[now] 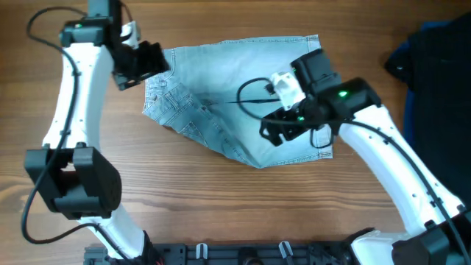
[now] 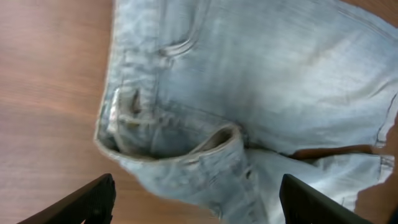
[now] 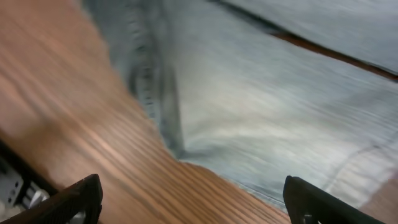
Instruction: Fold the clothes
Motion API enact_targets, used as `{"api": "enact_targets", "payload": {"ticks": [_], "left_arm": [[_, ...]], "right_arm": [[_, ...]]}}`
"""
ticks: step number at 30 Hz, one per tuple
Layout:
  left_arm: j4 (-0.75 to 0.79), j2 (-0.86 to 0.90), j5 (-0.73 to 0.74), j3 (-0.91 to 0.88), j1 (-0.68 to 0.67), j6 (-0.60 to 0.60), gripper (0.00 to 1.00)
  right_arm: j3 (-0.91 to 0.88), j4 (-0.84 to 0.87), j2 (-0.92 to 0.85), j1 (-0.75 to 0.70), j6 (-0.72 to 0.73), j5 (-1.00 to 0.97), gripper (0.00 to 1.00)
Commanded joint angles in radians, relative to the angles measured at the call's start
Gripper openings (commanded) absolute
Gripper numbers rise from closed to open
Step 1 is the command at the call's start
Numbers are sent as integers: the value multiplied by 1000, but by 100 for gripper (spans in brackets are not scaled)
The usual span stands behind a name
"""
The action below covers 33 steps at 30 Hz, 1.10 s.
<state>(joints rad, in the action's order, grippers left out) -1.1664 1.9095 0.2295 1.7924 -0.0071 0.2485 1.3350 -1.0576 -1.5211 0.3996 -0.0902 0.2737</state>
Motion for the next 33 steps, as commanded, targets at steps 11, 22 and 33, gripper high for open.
{"api": "enact_targets", "payload": {"ticks": [11,22,33], "left_arm": [[63,167,-133,-9,-163,-10,58],[-16,167,-153,-9,-163,-32,36],[-348,167,-157,-9,-163,-24,4]], "right_arm": [[0,-4,5,-113,21,-43,94],[0,-5,5,-113,19,-51,95],[-1,-9,5,-113,19,-50,95]]}}
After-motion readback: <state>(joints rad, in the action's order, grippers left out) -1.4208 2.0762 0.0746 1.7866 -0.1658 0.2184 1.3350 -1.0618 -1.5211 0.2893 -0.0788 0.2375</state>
